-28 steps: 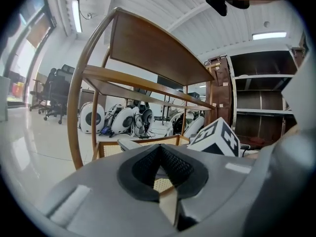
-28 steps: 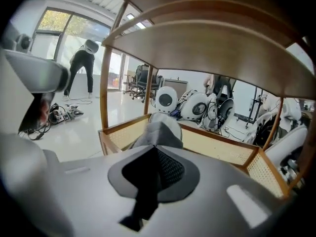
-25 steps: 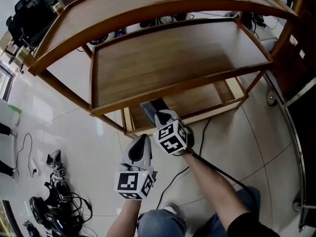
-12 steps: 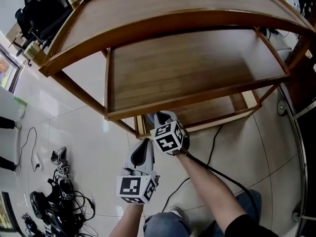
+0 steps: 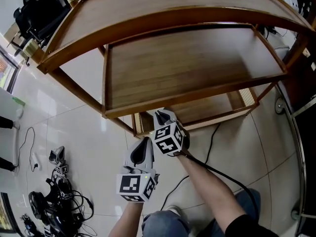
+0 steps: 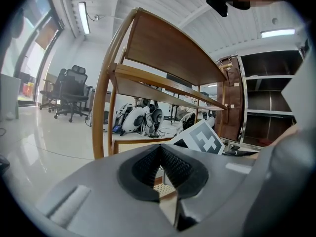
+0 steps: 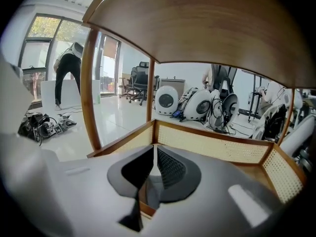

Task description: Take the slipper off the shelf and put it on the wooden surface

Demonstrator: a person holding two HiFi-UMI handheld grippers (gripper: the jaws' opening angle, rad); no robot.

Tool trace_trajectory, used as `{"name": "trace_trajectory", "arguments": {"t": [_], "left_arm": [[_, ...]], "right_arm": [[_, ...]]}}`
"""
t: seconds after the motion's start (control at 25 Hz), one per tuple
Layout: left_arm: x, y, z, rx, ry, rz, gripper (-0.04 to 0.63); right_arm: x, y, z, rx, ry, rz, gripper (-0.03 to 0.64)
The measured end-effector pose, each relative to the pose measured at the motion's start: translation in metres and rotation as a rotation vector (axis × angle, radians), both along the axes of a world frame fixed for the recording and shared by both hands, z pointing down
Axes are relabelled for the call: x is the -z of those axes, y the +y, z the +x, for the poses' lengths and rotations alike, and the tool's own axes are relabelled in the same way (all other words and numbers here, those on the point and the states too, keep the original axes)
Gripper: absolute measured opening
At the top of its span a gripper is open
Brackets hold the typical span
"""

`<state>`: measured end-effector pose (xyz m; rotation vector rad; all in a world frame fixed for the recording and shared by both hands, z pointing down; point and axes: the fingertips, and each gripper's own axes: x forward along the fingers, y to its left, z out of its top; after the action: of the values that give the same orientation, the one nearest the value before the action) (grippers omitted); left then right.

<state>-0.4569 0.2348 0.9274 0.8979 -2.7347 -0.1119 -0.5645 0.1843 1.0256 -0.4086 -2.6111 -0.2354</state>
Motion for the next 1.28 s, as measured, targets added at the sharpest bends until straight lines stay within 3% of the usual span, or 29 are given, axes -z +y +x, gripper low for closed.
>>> {"name": "trace_trajectory", "arguments": {"t": [0.6,0.76,0.96,1.28], "left_arm": [[0.040,-0.017,0.012,0.017,-0.020,0.030,0.005],[0.068,-0.029,0.022,0.017,-0.022,0.027,0.005],[0.103,-0.045,0.044,0.002,0.021,0.052,0.002],[0.195,-0.075,0.072,-0.059,0.024,0.004,0.002]], "right_arm": [[0.071,-0.026,0.057,-0.026,-0.100,-0.097,0.015],[0.116,-0.039,0.076,-0.036,-0.160,-0.126,0.000],[0.157,-0.054,0.113,-0.061,-0.167,-0.147,0.000],[0.255,-0.088,0.163,-0.114,-0.188,-0.181,0.000]]}}
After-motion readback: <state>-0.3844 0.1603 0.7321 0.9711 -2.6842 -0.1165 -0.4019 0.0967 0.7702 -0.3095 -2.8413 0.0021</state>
